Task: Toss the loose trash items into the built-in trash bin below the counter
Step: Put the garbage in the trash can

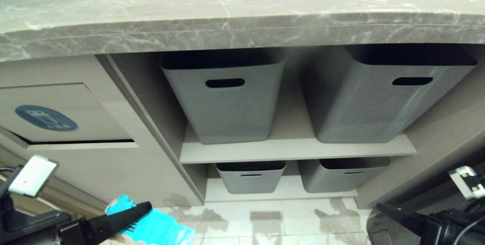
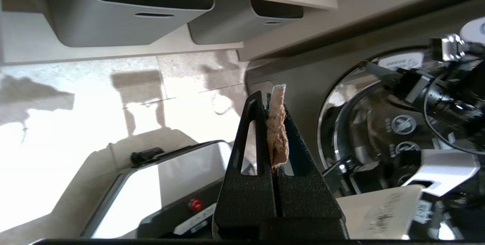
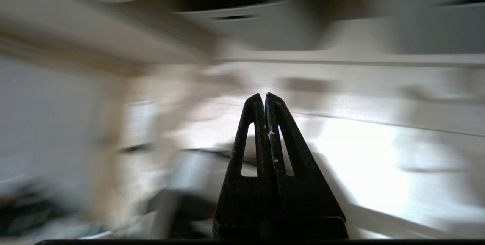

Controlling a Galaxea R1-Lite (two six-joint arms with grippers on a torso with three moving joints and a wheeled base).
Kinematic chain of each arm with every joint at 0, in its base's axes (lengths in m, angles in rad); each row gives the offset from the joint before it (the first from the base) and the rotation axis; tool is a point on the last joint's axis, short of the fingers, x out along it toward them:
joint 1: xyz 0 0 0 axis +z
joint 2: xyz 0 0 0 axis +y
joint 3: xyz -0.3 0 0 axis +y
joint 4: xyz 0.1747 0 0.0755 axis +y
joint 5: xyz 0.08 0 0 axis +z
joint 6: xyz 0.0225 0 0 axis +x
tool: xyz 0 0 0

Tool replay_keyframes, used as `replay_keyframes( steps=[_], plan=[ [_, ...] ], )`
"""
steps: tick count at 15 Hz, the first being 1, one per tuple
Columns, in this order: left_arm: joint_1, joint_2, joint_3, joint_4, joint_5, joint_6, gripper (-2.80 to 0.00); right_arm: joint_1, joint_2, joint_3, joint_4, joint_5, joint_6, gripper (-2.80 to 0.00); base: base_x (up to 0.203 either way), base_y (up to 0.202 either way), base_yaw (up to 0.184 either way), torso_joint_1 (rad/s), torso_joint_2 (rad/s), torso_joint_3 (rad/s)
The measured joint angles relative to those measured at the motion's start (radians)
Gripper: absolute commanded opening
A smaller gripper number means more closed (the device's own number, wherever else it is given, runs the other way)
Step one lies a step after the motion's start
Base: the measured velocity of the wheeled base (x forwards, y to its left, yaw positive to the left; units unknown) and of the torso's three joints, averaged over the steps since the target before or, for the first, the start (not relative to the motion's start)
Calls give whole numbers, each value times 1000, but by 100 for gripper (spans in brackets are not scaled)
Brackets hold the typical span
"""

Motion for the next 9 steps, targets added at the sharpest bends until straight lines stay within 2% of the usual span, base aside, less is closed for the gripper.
replay_keyframes(
  steps=[2, 4, 7, 9],
  plan=[
    [-1, 3, 12, 0, -1, 42, -280, -64, -121, 35, 138, -151, -143, -280, 0, 0, 0, 0, 0, 0],
    [-1, 1, 18, 0, 2, 69, -280, -85, -290, 49, 337, -252, -219, -280, 0, 0, 0, 0, 0, 0],
    [0, -2, 13, -5, 42, 82, -280, -102, -569, 37, 676, -275, -311, -280, 0, 0, 0, 0, 0, 0],
    [0, -3, 11, -8, 79, 88, -280, -108, -731, 28, 831, -271, -368, -280, 0, 0, 0, 0, 0, 0]
  ],
)
